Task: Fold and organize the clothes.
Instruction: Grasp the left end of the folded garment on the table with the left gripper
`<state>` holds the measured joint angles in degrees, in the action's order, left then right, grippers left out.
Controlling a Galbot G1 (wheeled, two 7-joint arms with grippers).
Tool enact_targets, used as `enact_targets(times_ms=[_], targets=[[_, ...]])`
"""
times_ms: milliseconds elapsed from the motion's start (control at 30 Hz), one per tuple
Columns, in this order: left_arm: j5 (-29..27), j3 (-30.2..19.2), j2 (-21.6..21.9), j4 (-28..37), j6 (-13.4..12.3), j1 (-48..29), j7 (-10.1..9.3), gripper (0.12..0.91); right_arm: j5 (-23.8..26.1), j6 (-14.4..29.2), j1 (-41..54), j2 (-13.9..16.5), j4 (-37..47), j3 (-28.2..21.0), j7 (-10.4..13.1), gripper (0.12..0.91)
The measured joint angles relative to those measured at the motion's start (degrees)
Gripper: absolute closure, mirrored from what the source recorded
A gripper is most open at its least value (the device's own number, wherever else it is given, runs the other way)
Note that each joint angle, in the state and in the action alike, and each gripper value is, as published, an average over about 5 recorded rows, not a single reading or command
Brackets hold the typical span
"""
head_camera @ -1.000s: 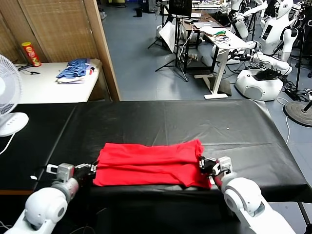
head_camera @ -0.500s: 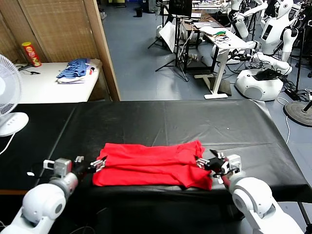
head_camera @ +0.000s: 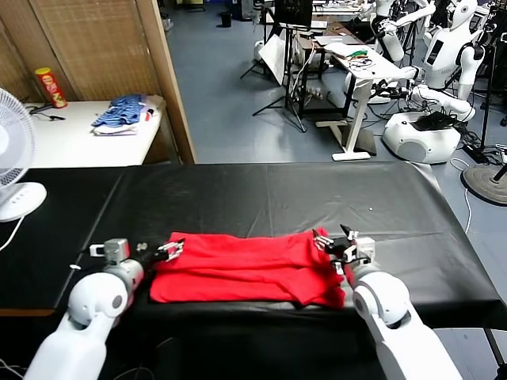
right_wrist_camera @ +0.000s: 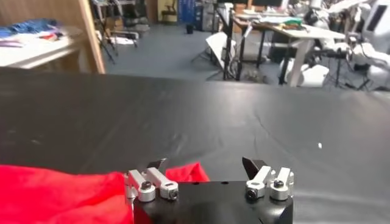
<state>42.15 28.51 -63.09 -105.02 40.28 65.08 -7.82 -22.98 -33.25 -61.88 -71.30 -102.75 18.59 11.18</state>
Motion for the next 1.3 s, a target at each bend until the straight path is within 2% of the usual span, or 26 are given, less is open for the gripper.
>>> enact_targets(times_ms=[67, 167, 333, 433, 567, 633, 700, 833, 1033, 1133, 1300], targets=[[0.1, -0.1, -0.4, 1.2, -0.3, -0.6, 0.29, 0.326, 0.6, 0.3, -0.1, -0.8, 0.7, -0.2, -0.1, 0.432], [0.3, 0.0, -0.8, 2.2, -1.0, -0.9, 0.86, 0.488, 1.5, 1.5, -0.3, -1.9, 1.6, -0.5, 0.3, 0.590], [-0.8, 0.2, -1.3, 2.1, -3.8, -0.1, 1.09, 0.772, 2.3, 4.3, -0.6, -3.9, 2.4, -1.4, 3.9, 0.846], [-5.1, -0.2, -1.9, 2.0, -6.3, 0.5, 0.77, 0.883, 2.9, 5.3, -0.6, -4.6, 2.6, -1.7, 4.8, 0.892], [-11.9, -0.8, -2.7, 2.8, -8.4, 0.4, 0.14, 0.898, 3.0, 5.5, -0.7, -4.6, 2.6, -1.6, 2.7, 0.888], [-13.7, -0.9, -2.9, 3.1, -8.9, 0.2, 0.46, 0.866, 2.9, 5.5, -0.9, -4.3, 2.2, -1.3, 1.1, 0.840], [-14.4, -0.9, -2.8, 3.3, -9.1, 0.1, 0.97, 0.798, 2.9, 5.5, -1.4, -3.8, 1.5, -1.0, -0.4, 0.761], [-14.5, -0.5, -2.3, 3.0, -9.1, 0.1, 1.53, 0.587, 2.9, 5.5, -2.5, -2.5, -0.5, -0.1, -2.1, 0.546], [-12.1, 0.9, -0.9, 1.9, -8.4, 0.9, 1.57, 0.296, 2.5, 5.4, -5.1, 0.0, -5.1, 1.7, -2.9, 0.271], [-9.1, 2.0, -0.1, 0.8, -7.5, 1.6, 1.29, 0.241, 2.1, 5.3, -6.4, 0.8, -7.4, 2.5, -3.0, 0.233], [-4.2, 4.4, -0.3, -1.9, -6.6, 4.1, 0.69, 0.233, 0.2, 4.8, -8.2, 1.3, -10.5, 3.1, -3.0, 0.227]])
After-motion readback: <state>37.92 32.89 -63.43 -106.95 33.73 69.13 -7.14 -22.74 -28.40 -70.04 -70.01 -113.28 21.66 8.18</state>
